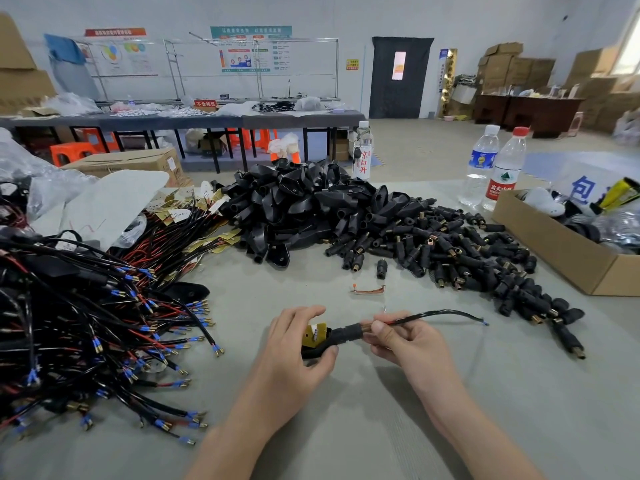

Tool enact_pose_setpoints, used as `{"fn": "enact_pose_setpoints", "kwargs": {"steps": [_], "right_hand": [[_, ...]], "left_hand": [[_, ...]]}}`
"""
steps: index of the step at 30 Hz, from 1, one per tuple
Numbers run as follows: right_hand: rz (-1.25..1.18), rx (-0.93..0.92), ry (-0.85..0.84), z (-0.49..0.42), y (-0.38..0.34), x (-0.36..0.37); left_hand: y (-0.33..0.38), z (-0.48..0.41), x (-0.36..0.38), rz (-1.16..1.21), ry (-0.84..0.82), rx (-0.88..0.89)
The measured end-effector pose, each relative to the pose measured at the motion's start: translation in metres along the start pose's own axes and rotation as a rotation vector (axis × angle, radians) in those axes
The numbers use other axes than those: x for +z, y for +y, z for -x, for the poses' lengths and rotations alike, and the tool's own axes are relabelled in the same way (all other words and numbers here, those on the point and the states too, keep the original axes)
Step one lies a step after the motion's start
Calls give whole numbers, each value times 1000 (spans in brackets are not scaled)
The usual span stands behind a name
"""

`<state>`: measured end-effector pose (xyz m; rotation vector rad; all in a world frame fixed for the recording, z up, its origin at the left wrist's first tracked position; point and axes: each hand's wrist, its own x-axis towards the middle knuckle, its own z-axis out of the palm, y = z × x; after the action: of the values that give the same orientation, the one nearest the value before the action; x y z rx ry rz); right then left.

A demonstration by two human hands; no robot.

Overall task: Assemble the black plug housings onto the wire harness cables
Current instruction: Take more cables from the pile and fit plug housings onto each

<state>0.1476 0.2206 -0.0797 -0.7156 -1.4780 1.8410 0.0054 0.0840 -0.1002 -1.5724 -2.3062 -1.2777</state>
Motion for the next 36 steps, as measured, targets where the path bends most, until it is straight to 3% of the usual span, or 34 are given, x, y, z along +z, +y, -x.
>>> {"fn": "enact_pose_setpoints", "kwargs": {"steps": [15, 25, 31, 36], "right_hand": [[64, -28, 1, 2, -5, 1], [-49, -6, 120, -2, -8, -7], [-28, 20, 96, -2, -5, -6], [-24, 38, 80, -2, -5, -4]], "left_hand": [[6, -2, -1, 44, -4, -2], [6, -2, -3, 127, -31, -94], [2, -3, -4, 52, -99, -84], [3, -4, -6, 34, -51, -65]]}}
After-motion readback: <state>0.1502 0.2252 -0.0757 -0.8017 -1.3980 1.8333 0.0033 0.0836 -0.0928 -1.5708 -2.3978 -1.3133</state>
